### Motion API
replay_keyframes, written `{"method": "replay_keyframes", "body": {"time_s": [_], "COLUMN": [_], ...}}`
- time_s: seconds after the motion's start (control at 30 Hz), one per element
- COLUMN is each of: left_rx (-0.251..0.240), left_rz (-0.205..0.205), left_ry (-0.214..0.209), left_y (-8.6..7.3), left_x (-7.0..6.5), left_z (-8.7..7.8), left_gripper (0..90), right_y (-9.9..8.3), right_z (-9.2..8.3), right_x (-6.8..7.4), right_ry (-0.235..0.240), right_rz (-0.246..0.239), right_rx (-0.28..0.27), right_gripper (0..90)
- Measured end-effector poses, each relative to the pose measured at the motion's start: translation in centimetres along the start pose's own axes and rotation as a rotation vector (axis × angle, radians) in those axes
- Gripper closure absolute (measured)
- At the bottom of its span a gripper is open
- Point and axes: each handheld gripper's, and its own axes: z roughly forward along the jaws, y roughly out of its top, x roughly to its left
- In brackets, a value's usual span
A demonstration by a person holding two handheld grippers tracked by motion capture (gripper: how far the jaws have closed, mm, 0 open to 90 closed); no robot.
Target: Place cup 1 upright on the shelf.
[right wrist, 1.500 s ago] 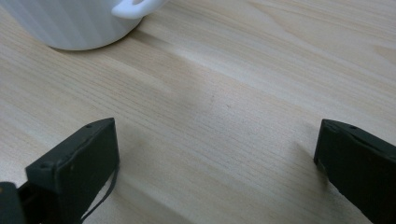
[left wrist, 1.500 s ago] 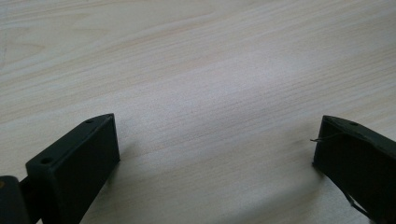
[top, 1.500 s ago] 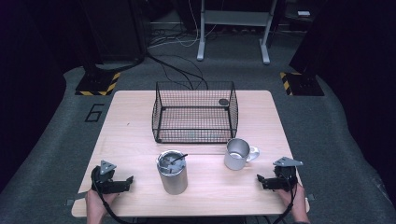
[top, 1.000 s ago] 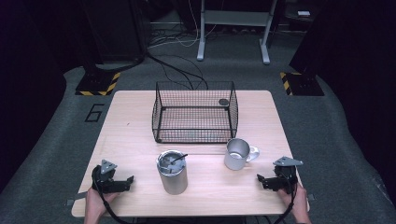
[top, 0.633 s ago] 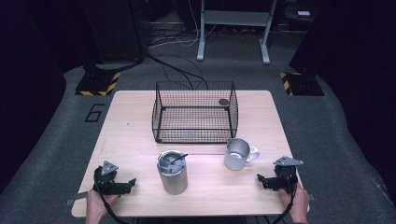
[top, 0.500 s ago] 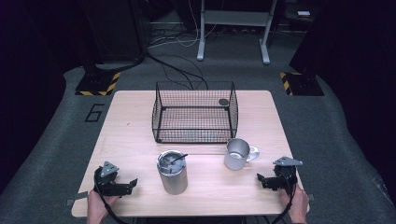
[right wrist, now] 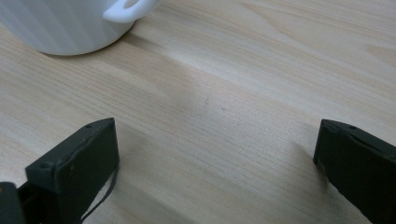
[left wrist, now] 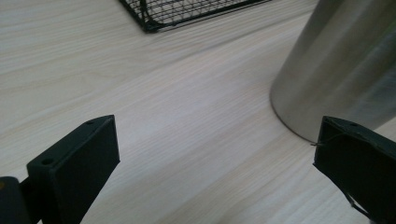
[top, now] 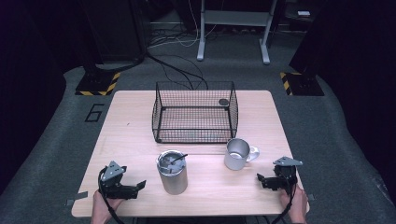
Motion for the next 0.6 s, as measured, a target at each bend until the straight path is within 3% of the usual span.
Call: {"method": "replay_keyframes", "body": {"time_s": [0.27, 0.6], "left_rx": [-0.024, -0.1], "left_rz": [0.042, 0.063], "left_ry": [-0.056, -0.143], "left_y": [0.8, 2.5], "left_x": [-1.4, -3.5], "left_z": [0.0, -0.3], "left_gripper": [0.0, 0.0], "right_y": [0.0, 0.0], "right_z": [0.0, 0.0], "right_x": [0.0, 0.0], "right_ry": [-0.001, -0.001], "right_rz": [0.001, 0.0], "right_rx": [0.0, -0.001], "right_gripper": [0.0, 0.0]}}
